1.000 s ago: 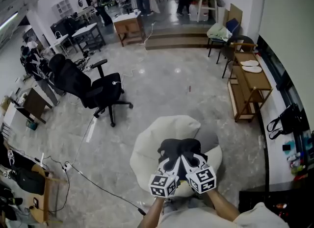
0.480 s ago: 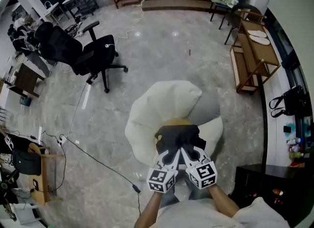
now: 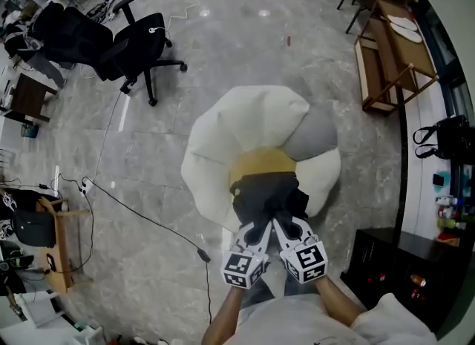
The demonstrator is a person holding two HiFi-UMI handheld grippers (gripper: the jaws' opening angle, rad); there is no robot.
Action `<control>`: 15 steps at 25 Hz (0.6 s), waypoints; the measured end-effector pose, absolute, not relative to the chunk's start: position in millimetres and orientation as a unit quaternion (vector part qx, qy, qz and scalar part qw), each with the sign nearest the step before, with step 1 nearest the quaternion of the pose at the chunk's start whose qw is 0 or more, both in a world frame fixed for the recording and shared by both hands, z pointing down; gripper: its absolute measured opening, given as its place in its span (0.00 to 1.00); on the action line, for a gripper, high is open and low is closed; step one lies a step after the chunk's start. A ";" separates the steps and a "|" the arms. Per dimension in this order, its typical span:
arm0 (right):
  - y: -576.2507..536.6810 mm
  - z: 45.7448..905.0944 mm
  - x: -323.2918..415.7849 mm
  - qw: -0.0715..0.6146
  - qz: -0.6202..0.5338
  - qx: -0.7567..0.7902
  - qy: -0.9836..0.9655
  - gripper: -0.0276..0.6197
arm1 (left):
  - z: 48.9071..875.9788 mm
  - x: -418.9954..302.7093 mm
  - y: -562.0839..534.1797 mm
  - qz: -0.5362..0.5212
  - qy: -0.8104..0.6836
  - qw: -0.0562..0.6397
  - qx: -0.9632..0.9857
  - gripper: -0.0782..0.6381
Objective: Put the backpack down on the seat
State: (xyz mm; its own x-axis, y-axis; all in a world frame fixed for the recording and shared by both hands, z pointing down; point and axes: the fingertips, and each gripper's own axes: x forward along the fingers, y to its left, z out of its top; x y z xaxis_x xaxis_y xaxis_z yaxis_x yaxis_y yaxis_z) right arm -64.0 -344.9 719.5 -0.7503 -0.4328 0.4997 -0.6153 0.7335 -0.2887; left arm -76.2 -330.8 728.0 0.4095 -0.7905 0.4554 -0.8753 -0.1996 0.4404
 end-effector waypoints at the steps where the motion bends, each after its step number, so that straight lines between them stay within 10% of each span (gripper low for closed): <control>1: -346.8 723.1 -64.0 0.207 0.226 0.288 -0.907 0.09 | 731.4 -76.3 -332.7 0.065 -0.540 0.333 0.770 0.16; 15: -414.8 758.5 -85.4 0.217 0.227 0.293 -0.903 0.09 | 766.6 -98.3 -400.8 0.068 -0.543 0.335 0.767 0.16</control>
State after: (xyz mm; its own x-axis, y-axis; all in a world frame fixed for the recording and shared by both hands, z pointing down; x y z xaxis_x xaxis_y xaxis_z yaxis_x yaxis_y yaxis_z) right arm -85.4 -414.8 758.5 -0.7348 -0.4301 0.5244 -0.6271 0.7254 -0.2838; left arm -98.3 -400.8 766.6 0.4021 -0.7871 0.4678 -0.8778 -0.1861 0.4413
